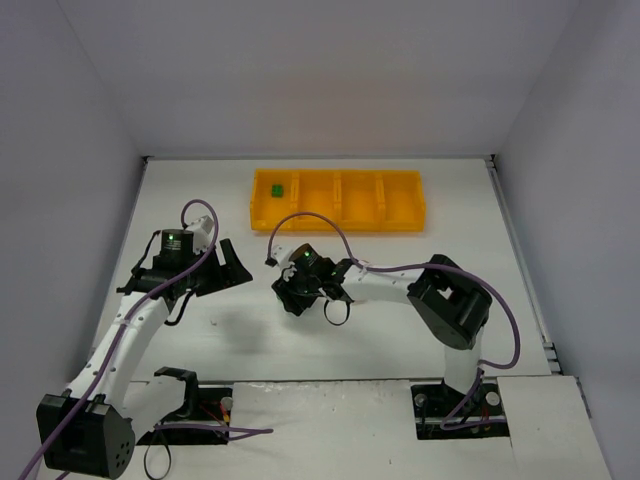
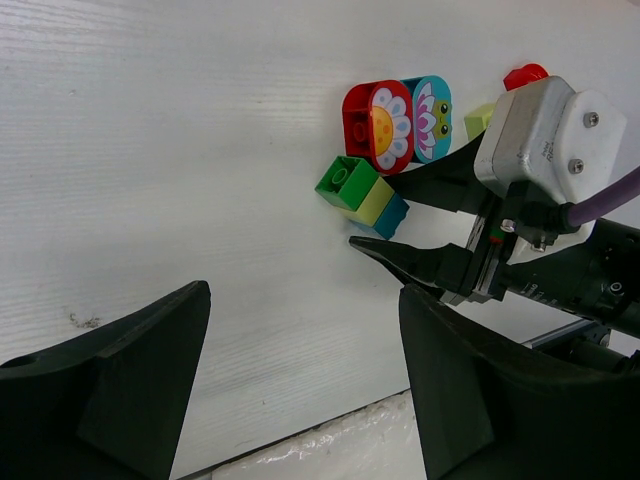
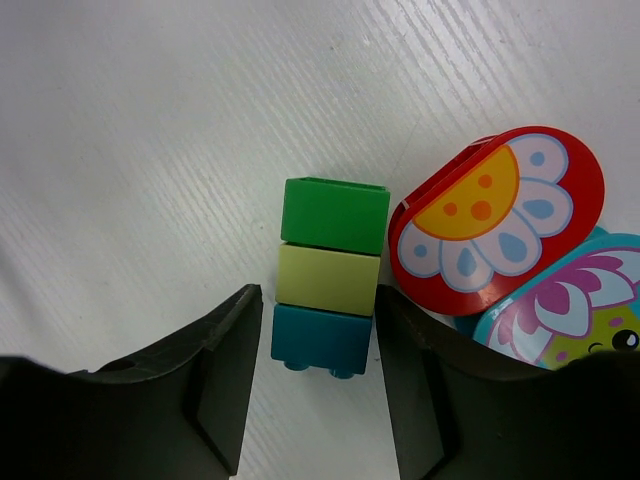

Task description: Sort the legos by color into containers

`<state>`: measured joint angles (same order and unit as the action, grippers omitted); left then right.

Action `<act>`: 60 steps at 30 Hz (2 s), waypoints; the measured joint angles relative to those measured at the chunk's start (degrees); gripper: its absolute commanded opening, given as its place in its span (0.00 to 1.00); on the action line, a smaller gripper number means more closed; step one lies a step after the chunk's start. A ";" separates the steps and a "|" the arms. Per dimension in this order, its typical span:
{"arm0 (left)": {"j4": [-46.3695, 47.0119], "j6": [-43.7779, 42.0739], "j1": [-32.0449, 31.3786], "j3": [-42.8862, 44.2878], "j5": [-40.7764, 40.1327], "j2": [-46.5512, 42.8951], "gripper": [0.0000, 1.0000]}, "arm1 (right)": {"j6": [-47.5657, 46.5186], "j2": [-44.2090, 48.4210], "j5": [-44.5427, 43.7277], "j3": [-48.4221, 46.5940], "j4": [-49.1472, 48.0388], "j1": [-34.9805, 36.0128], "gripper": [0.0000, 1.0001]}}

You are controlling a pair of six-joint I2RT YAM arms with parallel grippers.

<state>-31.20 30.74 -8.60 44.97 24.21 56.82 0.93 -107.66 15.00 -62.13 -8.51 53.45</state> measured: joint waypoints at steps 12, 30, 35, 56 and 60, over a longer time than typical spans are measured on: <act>0.15 0.00 0.00 0.00 0.00 0.11 0.70 | 0.57 -0.20 -1.29 -0.02 -1.62 0.00 0.43; 2.84 0.68 0.00 -0.31 7.52 3.10 0.70 | -0.57 5.84 -3.96 4.98 -4.26 0.00 0.00; 3.72 2.34 -0.48 2.54 15.19 9.03 0.70 | -2.10 16.79 -5.29 7.48 -4.81 0.00 0.00; 12.90 7.58 -9.35 12.15 26.84 16.31 0.69 | -4.68 28.46 -8.33 9.22 -4.20 0.00 0.00; 12.87 7.06 -10.95 12.20 25.83 18.12 0.69 | -4.68 29.46 -8.33 9.22 -4.04 0.00 0.00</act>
<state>-18.33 37.80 -19.55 57.17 50.04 74.94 -3.75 -78.19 6.68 -52.90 -12.56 53.45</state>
